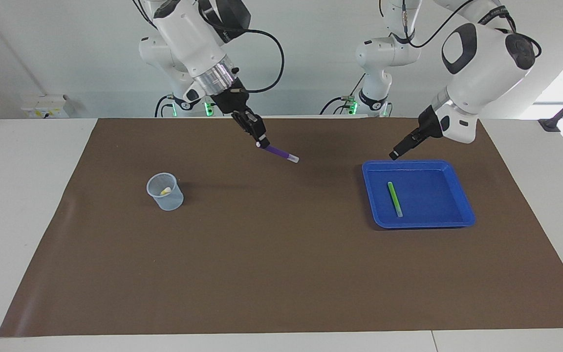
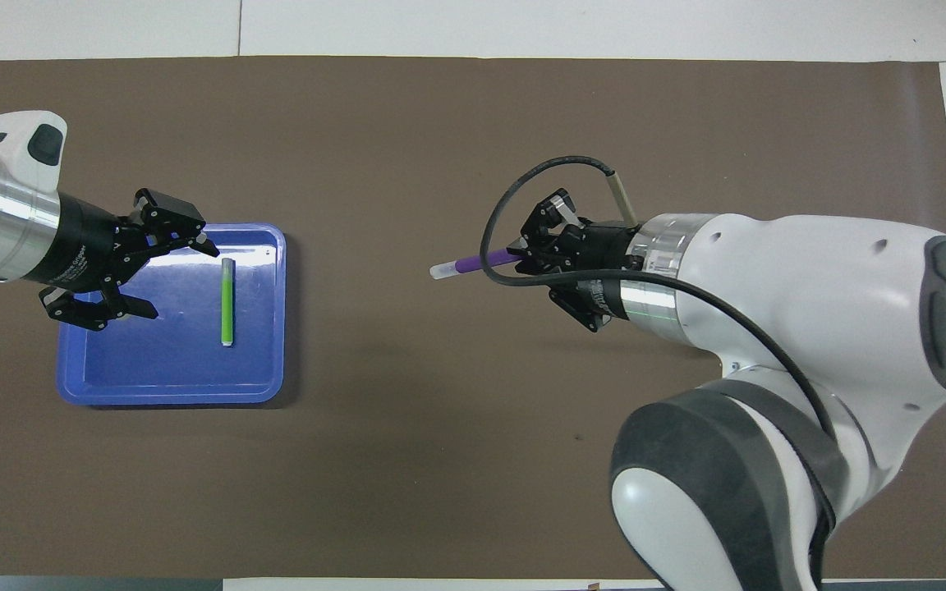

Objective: Right arm passes pens to left for tray arrangement
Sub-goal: 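Carry the purple pen toward the left gripper while the left gripper approaches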

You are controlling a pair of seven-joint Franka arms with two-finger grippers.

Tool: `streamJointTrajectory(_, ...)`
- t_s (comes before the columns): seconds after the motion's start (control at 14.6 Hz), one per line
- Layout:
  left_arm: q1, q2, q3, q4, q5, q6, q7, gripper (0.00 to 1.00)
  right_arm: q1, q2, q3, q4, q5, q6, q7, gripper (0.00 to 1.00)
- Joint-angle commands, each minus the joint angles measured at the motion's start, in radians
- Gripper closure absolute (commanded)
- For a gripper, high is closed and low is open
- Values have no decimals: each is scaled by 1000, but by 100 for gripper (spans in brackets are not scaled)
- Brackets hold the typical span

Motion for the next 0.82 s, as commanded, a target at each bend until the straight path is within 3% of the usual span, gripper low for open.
streamJointTrajectory(0.0,-86,-71,9,-18,-19,1,-353,0,-13,80,68,73,55,32,123,100)
streamJointTrajectory(0.21,-154,-98,8,-19,-17,56,-661,0,-11,122,131,99,73,60,206,100)
streamJointTrajectory(0.41,-201,-130,8,-44,-11,120,-883,0,-11,120,169,101,73,14,218,100)
streamJointTrajectory(0.76,-273,-225,6,-215,-7,277,-1135,0,-10,114,194,106,61,-50,220,100)
